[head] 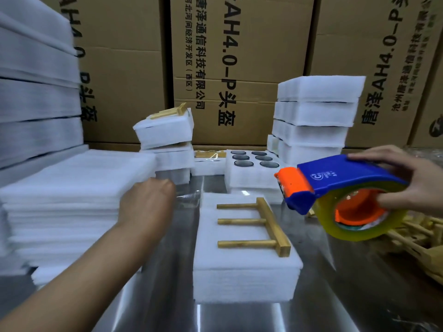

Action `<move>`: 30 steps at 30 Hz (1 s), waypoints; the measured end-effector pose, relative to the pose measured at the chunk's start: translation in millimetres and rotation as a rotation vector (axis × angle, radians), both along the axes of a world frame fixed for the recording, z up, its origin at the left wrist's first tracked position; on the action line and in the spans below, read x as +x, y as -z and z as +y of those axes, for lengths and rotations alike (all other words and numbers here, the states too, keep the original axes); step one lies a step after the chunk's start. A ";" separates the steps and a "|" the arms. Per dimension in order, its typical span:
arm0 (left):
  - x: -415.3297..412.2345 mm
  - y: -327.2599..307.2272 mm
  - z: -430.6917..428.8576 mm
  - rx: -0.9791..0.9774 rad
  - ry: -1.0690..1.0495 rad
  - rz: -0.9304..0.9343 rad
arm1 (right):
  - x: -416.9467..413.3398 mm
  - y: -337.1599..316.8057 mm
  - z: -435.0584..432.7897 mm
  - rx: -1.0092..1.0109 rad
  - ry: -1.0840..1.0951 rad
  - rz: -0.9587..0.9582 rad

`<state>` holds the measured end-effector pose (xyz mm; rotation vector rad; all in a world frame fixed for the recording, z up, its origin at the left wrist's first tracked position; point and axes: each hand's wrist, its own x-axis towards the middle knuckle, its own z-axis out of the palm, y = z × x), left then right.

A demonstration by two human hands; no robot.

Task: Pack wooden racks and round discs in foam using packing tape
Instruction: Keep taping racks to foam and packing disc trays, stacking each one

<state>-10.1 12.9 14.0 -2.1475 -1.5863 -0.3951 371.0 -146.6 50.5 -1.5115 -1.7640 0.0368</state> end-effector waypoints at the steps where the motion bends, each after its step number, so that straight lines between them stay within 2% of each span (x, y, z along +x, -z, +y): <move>1: -1.6 4.3 2.2 -0.021 -0.009 0.043 | -0.4 3.9 2.0 -0.043 -0.009 0.017; 3: -3.0 15.2 4.6 -0.087 -0.028 0.102 | -2.9 13.2 5.4 -0.109 -0.038 0.058; 8: 3.9 48.7 8.7 -0.311 -0.057 0.080 | -9.0 40.6 8.9 -0.145 -0.089 0.107; 12: 17.4 75.8 4.5 -0.425 0.031 0.077 | -6.8 50.3 9.9 -0.159 -0.102 0.164; 20: 29.0 87.1 2.7 -0.398 0.142 -0.112 | -3.8 72.1 14.1 -0.199 -0.111 0.300; 27: 28.2 87.6 5.3 -0.210 0.219 0.105 | -9.9 72.0 14.5 -0.219 -0.087 0.347; 30: 19.0 73.0 13.4 -0.257 0.241 0.222 | -17.8 70.2 11.5 -0.208 -0.071 0.381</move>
